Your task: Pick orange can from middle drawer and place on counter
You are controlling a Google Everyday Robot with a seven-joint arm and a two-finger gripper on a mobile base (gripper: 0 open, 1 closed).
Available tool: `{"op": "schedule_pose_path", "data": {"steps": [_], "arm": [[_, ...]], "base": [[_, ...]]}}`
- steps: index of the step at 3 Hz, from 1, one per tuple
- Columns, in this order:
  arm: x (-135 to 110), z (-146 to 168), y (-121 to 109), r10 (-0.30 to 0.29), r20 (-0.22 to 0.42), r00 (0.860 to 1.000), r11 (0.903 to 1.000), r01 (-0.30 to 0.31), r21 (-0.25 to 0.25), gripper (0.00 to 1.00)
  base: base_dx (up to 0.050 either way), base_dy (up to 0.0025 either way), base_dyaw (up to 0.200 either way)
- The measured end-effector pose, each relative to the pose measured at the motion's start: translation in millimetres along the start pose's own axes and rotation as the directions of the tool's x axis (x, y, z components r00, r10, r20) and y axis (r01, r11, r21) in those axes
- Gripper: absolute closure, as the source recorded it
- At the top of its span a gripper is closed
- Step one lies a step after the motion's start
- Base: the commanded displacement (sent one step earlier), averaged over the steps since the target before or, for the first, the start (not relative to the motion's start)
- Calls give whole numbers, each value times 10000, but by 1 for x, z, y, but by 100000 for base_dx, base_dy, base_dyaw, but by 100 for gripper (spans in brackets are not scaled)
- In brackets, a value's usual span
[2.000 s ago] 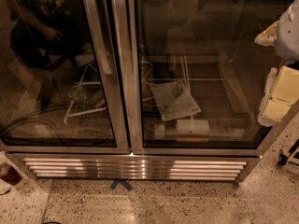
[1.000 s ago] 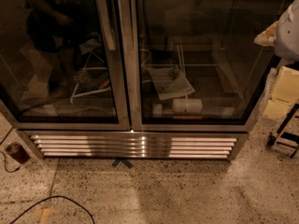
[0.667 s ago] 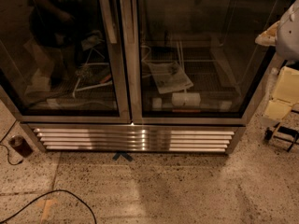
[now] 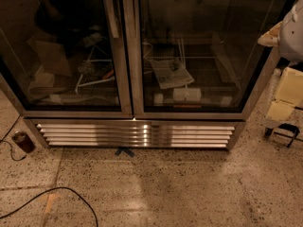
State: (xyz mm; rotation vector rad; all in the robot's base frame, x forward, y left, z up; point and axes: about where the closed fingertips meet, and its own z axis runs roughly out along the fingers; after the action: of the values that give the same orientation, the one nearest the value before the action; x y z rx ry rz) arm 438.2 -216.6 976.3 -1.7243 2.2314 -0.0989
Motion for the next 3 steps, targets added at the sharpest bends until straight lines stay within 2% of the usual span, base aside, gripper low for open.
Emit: {"op": "schedule_pose_path", "data": {"steps": [1,2,3], "arm": [[-7,3,2,486,516,9975,9984,-500,259,0],[-26,12,0,1222,1362,9831,9897,-1310,577,0],[-60,28,-18,2072,2340,9499,9599,-2435,1388,0]], "base": [[0,0,0],[0,0,0],[0,0,0]]}}
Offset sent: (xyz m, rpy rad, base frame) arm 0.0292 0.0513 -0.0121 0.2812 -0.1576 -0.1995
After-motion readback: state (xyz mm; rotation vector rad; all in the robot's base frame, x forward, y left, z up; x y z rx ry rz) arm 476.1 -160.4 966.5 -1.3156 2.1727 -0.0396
